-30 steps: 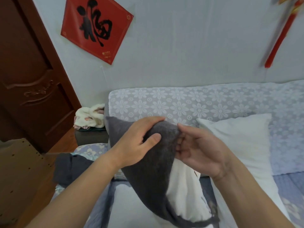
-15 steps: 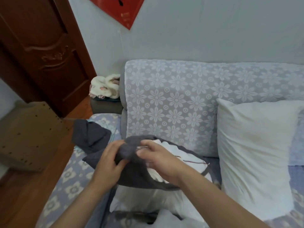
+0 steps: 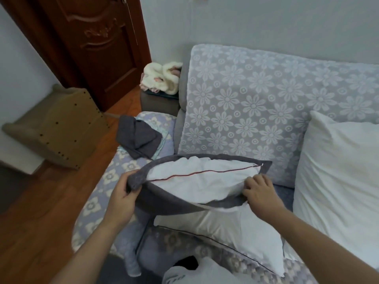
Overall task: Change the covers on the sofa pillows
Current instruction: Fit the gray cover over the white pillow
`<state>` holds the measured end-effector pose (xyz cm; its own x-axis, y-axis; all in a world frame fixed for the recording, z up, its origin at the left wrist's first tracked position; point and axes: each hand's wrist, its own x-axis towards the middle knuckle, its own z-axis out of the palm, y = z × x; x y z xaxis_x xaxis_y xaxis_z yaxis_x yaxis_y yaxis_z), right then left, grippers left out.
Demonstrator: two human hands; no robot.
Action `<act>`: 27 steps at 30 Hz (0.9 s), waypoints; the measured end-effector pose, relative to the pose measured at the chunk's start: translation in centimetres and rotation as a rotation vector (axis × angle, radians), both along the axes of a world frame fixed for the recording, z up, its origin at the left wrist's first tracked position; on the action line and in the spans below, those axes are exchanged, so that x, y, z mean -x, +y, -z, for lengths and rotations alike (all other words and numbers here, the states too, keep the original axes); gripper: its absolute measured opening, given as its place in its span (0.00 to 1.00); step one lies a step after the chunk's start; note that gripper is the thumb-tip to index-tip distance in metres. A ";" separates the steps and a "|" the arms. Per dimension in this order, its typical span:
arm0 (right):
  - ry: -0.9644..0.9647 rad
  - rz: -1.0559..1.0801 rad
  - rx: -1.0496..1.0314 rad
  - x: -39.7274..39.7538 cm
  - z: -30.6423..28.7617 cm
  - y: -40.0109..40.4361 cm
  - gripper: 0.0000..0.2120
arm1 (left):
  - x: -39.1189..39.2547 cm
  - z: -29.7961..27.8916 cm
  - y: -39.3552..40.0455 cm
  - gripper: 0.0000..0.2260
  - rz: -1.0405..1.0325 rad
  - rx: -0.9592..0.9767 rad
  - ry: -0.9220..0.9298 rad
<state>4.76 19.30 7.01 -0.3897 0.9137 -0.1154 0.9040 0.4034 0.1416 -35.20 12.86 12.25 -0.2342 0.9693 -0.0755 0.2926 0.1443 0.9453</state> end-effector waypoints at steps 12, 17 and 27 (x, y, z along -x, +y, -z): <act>0.250 -0.408 -0.206 3.7 -6.5 -0.6 0.16 | -1.1 2.7 -1.5 0.14 0.670 0.157 0.877; 0.027 -0.264 -0.118 -2.8 -3.9 -0.8 0.07 | 3.0 4.4 -2.8 0.16 0.732 0.143 0.997; 0.329 0.124 -0.100 -1.9 -6.3 -1.2 0.12 | 7.7 3.8 -4.2 0.16 0.476 0.083 1.214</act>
